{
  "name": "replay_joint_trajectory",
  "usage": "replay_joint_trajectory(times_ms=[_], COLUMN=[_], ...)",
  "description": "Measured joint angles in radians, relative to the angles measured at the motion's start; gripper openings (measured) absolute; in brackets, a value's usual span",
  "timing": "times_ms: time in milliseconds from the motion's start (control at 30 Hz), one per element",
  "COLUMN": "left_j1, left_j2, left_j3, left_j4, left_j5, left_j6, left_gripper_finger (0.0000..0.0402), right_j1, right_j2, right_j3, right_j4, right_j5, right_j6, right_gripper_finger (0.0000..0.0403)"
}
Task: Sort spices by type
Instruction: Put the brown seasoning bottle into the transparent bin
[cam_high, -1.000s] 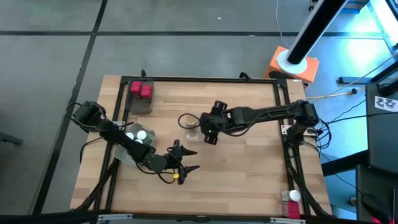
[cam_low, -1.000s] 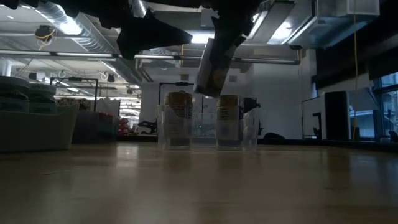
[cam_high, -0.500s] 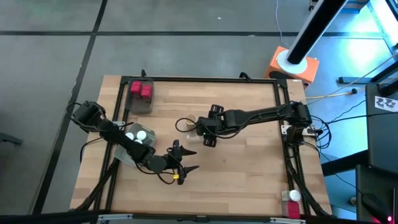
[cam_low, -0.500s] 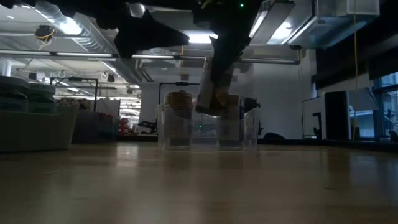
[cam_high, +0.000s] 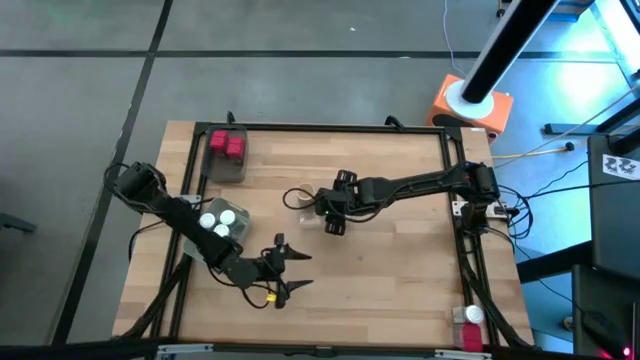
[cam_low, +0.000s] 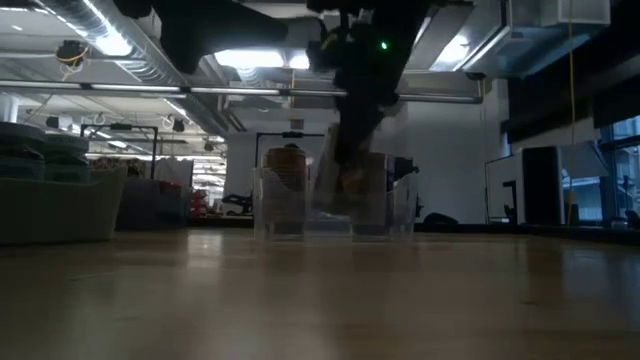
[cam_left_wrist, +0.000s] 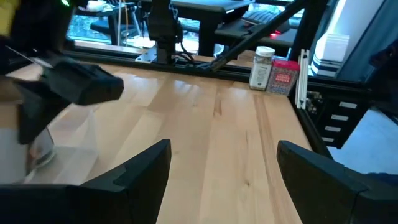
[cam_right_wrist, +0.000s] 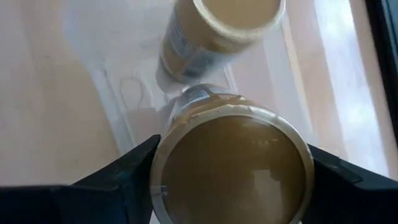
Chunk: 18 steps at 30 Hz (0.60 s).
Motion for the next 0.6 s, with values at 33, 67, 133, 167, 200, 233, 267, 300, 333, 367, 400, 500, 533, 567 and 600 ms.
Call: replay_joint_trajectory(times_ms=[33,67,133,167,200,233,267,300,333,367,400,500,533,567,600], left_j1=[0.002,0.004,0.008,0.01,0.012,0.013,0.016,0.017,0.017,0.017,0.017,0.017,0.017,0.017,0.017], left_j2=[0.0,0.0,0.0,0.0,0.0,0.0,0.0,0.0,0.0,0.0,0.0,0.0,0.0,0.0,0.0], left_j3=[0.0,0.0,0.0,0.0,0.0,0.0,0.0,0.0,0.0,0.0,0.0,0.0,0.0,0.0,0.0], left_j4=[0.0,0.0,-0.001,-0.001,0.0,-0.001,-0.001,-0.001,-0.001,-0.001,-0.001,-0.001,-0.001,-0.001,-0.001], left_j5=[0.0,0.0,0.0,-0.001,0.0,-0.001,0.0,0.0,-0.001,-0.001,-0.001,-0.001,-0.001,-0.001,0.0], left_j6=[0.0,0.0,0.0,0.0,0.0,0.0,-0.001,-0.004,-0.006,-0.007,-0.007,-0.007,-0.007,-0.007,-0.007], left_gripper_finger=[0.0276,0.0276,0.0276,0.0276,0.0276,0.0276,0.0276,0.0276,0.0276,0.0276,0.0276,0.0276,0.0276,0.0276,0.0276], right_j1=[-0.003,-0.006,-0.008,-0.013,-0.012,-0.012,-0.012,-0.012,-0.012,-0.011,-0.011,-0.011,-0.011,-0.011,-0.01], right_j2=[0.0,0.0,0.0,0.0,-0.001,-0.002,-0.002,-0.002,-0.002,-0.001,-0.002,-0.002,-0.002,-0.002,-0.002], right_j3=[-0.013,-0.025,-0.05,-0.058,-0.066,-0.073,-0.082,-0.09,-0.097,-0.1,-0.102,-0.102,-0.102,-0.102,-0.102], right_j4=[0.002,0.018,0.059,0.066,0.071,0.076,0.084,0.097,0.111,0.12,0.126,0.129,0.134,0.139,0.141], right_j5=[-0.002,-0.004,-0.005,-0.006,-0.006,-0.008,-0.008,-0.009,-0.011,-0.012,-0.011,-0.007,-0.004,0.001,0.003], right_j6=[0.0,-0.001,-0.001,-0.004,-0.002,-0.001,-0.002,-0.002,-0.002,-0.002,-0.003,-0.002,-0.002,-0.003,-0.003], right_gripper_finger=[0.0284,0.0284,0.0284,0.0284,0.0284,0.0284,0.0284,0.0284,0.0284,0.0285,0.0293,0.034,0.0356,0.037,0.0381])
